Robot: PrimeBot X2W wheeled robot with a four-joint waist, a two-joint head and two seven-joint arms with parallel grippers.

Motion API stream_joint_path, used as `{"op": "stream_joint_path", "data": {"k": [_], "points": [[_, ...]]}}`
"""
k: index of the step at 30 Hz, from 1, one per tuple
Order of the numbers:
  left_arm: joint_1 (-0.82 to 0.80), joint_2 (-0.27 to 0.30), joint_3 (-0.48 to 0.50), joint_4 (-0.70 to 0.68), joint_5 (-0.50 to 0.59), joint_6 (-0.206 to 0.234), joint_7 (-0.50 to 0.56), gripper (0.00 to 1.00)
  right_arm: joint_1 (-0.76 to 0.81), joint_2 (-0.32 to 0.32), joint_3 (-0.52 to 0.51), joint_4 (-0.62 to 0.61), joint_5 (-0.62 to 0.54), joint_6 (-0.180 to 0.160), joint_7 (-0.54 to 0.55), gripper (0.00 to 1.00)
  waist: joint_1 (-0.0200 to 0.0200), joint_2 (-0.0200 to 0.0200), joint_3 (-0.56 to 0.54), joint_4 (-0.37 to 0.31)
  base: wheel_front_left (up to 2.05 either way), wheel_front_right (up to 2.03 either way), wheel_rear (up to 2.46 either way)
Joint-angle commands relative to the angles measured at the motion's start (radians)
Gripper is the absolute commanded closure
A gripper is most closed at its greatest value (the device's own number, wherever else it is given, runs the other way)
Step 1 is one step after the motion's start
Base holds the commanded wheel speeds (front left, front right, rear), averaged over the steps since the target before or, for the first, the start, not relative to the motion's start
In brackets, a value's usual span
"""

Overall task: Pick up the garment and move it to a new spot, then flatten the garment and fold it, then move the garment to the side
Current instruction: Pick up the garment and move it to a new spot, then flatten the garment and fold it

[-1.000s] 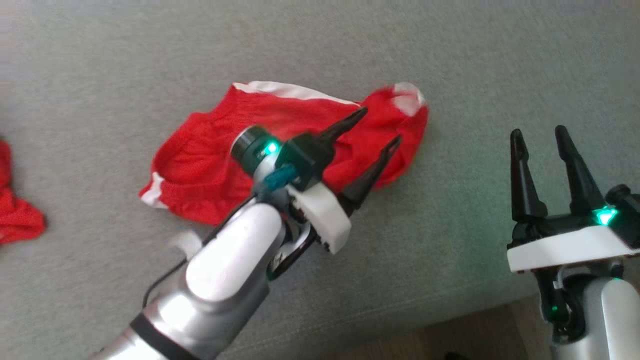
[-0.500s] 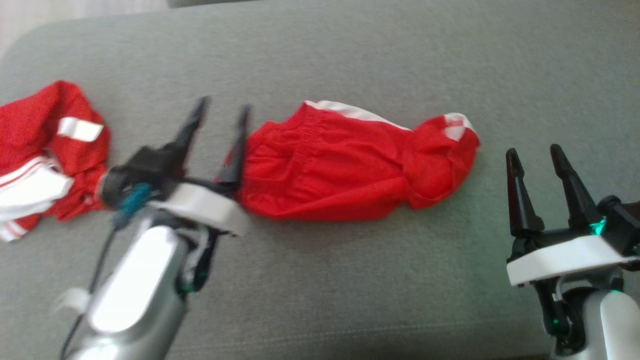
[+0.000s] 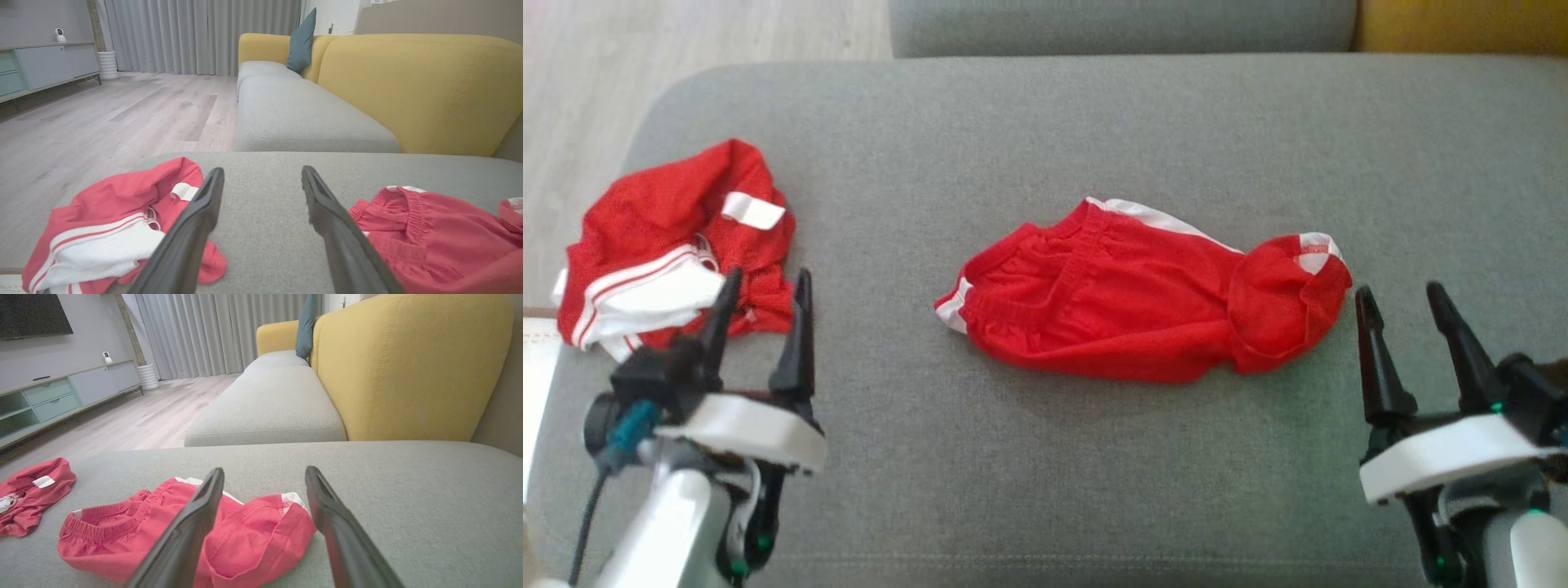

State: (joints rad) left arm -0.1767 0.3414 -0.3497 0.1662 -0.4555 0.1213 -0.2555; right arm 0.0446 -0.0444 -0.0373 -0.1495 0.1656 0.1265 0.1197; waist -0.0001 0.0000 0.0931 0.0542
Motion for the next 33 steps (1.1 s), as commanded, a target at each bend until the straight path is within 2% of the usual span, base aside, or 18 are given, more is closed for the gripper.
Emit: {"op": "stream_joint_path", "data": {"k": [1, 14, 33], "points": [[-0.033, 0.037, 0.029, -0.040, 0.013, -0.006, -0.004, 0.00, -0.013, -0.006, 0.021, -0.040, -0.009, 0.004, 0.003, 0.00, 0.0001, 0.0000, -0.014, 0.005, 0.00, 0.00, 0.00], [0.062, 0.052, -0.010, -0.107, 0.029, 0.025, 0.033, 0.00, 0.078, -0.006, 0.009, -0.077, 0.000, 0.004, 0.039, 0.00, 0.0001, 0.0000, -0.069, 0.000, 0.00, 0.00, 0.00], [0.064, 0.058, -0.013, -0.120, 0.028, 0.051, 0.039, 0.00, 0.059, -0.006, 0.024, -0.068, 0.004, 0.004, 0.039, 0.00, 0.0001, 0.0000, -0.061, -0.017, 0.00, 0.00, 0.00]]}}
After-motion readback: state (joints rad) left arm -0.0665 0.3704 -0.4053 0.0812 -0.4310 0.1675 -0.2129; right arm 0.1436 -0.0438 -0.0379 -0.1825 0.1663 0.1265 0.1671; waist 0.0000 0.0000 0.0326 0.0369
